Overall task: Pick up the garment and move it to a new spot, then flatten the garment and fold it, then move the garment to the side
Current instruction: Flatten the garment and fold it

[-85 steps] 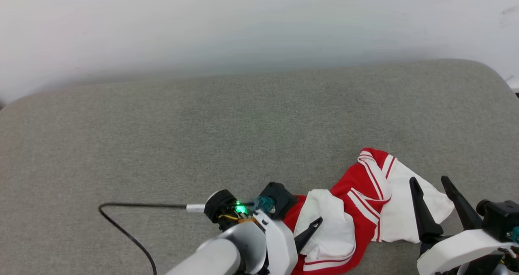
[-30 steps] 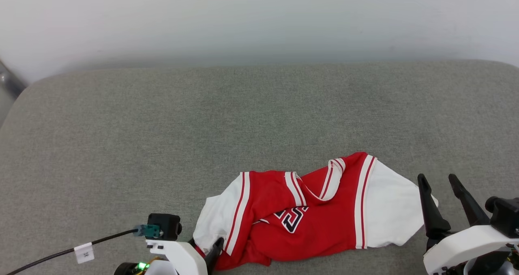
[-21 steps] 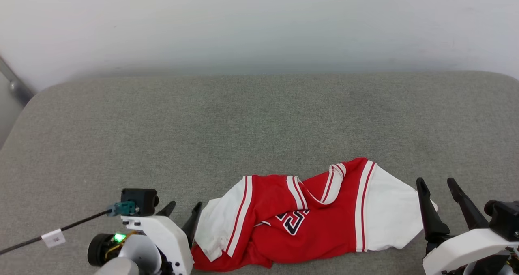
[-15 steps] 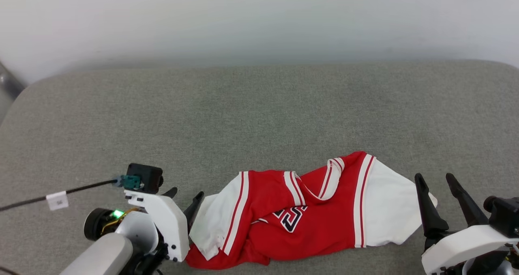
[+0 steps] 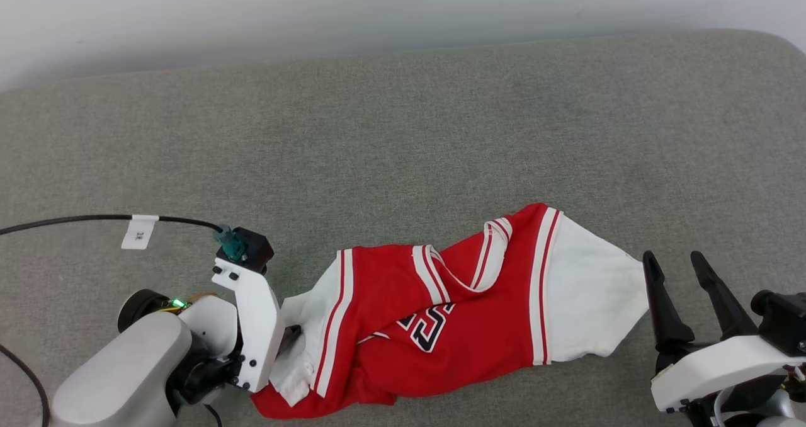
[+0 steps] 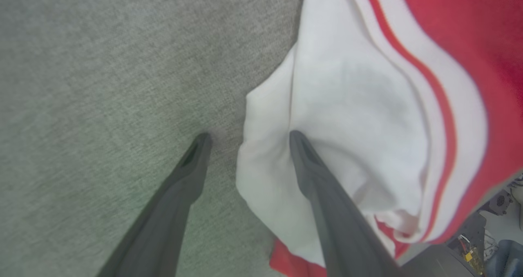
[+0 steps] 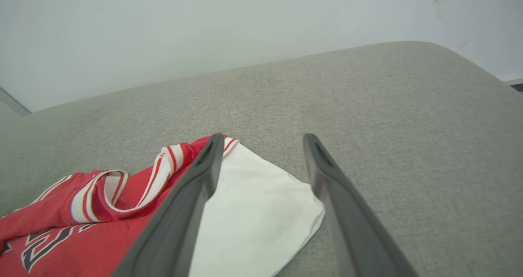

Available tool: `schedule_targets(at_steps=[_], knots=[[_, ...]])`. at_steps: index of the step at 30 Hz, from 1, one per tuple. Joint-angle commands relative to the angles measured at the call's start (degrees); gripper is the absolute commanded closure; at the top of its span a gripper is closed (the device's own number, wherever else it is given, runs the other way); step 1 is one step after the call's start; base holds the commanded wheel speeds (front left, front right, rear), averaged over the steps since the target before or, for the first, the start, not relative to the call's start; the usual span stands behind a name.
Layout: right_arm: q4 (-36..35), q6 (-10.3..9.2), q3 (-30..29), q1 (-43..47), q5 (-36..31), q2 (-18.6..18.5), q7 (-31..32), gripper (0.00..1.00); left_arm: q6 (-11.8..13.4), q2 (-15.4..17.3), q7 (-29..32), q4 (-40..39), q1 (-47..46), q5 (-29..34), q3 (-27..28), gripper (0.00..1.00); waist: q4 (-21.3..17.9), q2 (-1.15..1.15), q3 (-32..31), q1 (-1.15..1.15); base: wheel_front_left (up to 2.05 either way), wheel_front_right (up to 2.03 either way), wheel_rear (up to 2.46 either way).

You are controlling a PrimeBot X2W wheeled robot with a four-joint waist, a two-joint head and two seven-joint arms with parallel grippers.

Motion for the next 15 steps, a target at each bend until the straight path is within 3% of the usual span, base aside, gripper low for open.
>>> schedule_targets(at_steps=[1,4,5,6,7,15], knots=[[0.24,-0.02,0.08,-0.55,0.30,0.07,-0.24,0.00,-0.46,-0.46,1.04,1.03,0.20,-0.07,-0.96,0.00,-0.43,0.00,0.48,0.00,0.00,0.00,0.00],[0.74,-0.02,0.09,-0.86,0.42,0.07,-0.65,0.00,-1.26,-1.44,4.25,3.30,0.66,-0.77,-2.88,0.00,-0.79,0.00,0.79,0.00,0.00,0.00,0.00],[0.94,-0.02,0.07,-0.96,0.48,0.06,-0.78,0.00,-1.63,-2.06,5.34,3.90,1.11,-1.61,-3.43,0.53,-0.85,0.00,0.85,0.00,0.00,0.00,0.00],[1.13,-0.02,0.12,-1.06,0.58,0.07,-0.88,0.00,-2.00,-2.75,5.78,4.21,1.41,-1.85,-3.91,0.68,-0.91,0.00,0.84,0.00,0.00,0.00,0.00],[1.27,-0.02,0.19,-1.11,0.66,0.07,-0.98,0.00,-2.41,-3.35,5.88,4.44,1.55,-2.23,-4.20,1.00,-0.93,0.00,0.79,0.00,0.00,0.00,0.00],[2.32,-0.02,-0.19,0.21,0.51,0.06,-0.36,0.00,-2.52,-4.19,-2.53,5.85,0.05,0.20,-1.94,1.00,0.73,0.00,-1.58,0.00,0.00,0.00,0.00]])
